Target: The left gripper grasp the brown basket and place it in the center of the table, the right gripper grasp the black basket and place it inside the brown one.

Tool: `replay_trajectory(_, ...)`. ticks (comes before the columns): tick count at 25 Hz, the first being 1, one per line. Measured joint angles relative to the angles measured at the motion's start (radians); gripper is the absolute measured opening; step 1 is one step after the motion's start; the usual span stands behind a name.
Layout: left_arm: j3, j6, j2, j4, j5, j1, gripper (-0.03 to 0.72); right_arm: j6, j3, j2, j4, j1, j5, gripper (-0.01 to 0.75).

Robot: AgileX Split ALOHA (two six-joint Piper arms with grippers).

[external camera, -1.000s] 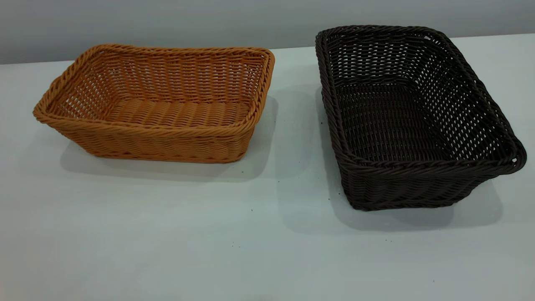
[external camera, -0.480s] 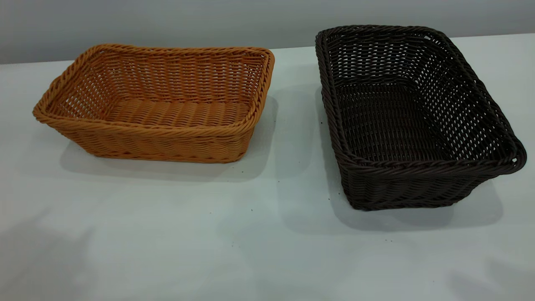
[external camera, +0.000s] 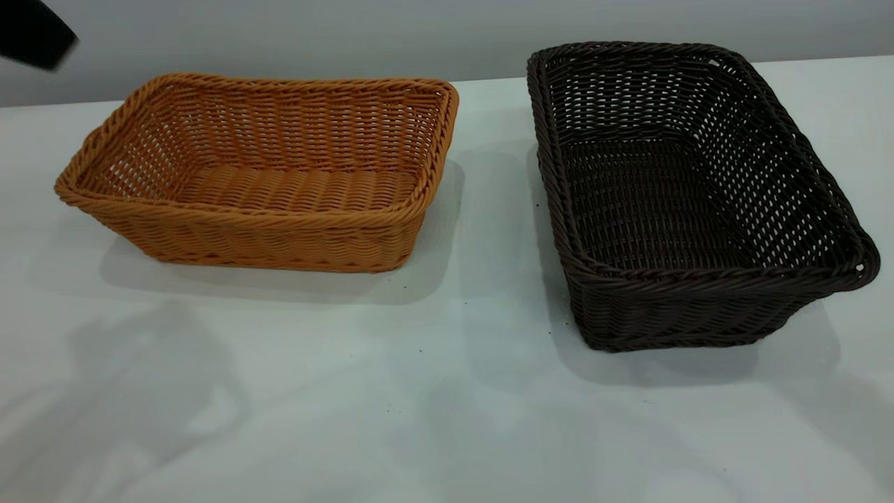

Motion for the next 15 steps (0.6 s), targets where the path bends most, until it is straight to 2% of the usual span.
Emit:
replay_trajectory(3, 0.0, -0.007, 0.041, -0.007, -0.042, -0.014, 0.582, 0.037, 0.052, 0.024, 0.049, 0.025, -0.057, 0.499)
replay_trajectory(7, 0.0, -0.009, 0.087, -0.008, -0.077, -0.049, 0.582, 0.036, 0.063, 0.089, 0.09, 0.097, -0.109, 0.468)
replay_trajectory(15, 0.0, -0.009, 0.115, -0.009, -0.12, -0.126, 0.582, 0.018, 0.063, 0.319, 0.209, 0.312, -0.247, 0.461)
